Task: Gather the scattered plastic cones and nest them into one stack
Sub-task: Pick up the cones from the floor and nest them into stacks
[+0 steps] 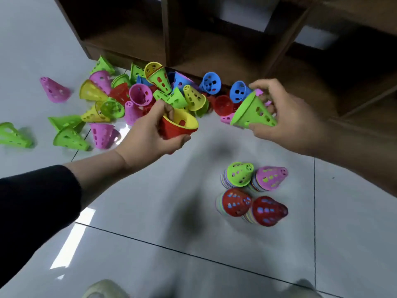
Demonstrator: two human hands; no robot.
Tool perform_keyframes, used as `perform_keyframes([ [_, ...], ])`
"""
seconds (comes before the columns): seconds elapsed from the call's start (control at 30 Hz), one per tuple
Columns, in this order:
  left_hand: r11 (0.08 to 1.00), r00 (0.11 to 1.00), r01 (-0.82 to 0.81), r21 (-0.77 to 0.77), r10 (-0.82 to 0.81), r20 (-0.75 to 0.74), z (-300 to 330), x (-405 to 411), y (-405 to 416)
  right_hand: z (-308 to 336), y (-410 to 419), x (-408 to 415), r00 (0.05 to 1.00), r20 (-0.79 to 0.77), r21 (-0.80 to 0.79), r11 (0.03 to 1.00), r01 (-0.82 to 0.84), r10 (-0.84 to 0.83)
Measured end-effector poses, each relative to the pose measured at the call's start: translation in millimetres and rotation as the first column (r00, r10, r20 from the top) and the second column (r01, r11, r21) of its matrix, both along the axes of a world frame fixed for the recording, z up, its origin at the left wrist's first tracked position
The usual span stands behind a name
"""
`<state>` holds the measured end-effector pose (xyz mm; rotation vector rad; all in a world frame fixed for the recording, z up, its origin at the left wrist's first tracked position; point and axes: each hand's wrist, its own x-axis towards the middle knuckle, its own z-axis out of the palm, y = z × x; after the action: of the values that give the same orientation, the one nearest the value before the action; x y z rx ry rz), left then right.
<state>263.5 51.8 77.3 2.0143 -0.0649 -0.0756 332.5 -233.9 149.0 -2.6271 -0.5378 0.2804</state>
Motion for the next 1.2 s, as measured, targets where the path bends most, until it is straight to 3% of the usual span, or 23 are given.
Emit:
perform_keyframes([
  [0.1, 0.985, 0.994, 0.109, 0.132, -0.105, -0.031, 18, -13, -37, 4, -51, -31, 0.999, -0.009, -0.049, 0.998, 0.050, -0.050],
  [0.23, 0.853, 0.951, 0.294, 0.430, -0.307, -0.041, 20, -14, -78, -12, -93, -59, 1.000, -0.003, -0.198, 0.980, 0.020, -0.021],
  [0.4, 0.552, 0.874, 0.437, 0.710, -0.446, -0.192, 11, 7, -128, -39, -114, -58, 0.998, -0.018, -0.348, 0.935, -0.065, 0.063],
  [0.53, 0.293, 0.814, 0.518, 0.803, -0.459, -0.358, -3, 27, -160, -62, -113, -42, 0.994, -0.078, -0.402, 0.910, -0.102, 0.078],
  [0.6, 0.214, 0.802, 0.526, 0.823, -0.448, -0.396, -16, 34, -173, -75, -112, -37, 0.990, -0.119, -0.399, 0.909, -0.117, 0.075],
  [0.7, 0.233, 0.813, 0.527, 0.817, -0.418, -0.405, -27, 43, -189, -88, -114, -34, 0.978, -0.203, -0.347, 0.929, -0.128, 0.059],
  [0.93, 0.410, 0.837, 0.526, 0.745, -0.402, -0.370, -12, 40, -166, -67, -118, -37, 0.950, -0.282, -0.302, 0.927, -0.221, 0.134],
  [1.03, 0.372, 0.856, 0.486, 0.791, -0.382, -0.347, 3, 34, -135, -44, -108, -30, 0.950, -0.255, -0.320, 0.912, -0.257, 0.178],
  [1.2, 0.442, 0.931, 0.358, 0.822, -0.234, -0.280, 26, 19, -75, -14, -54, -10, 0.963, -0.117, -0.318, 0.910, -0.268, 0.243],
])
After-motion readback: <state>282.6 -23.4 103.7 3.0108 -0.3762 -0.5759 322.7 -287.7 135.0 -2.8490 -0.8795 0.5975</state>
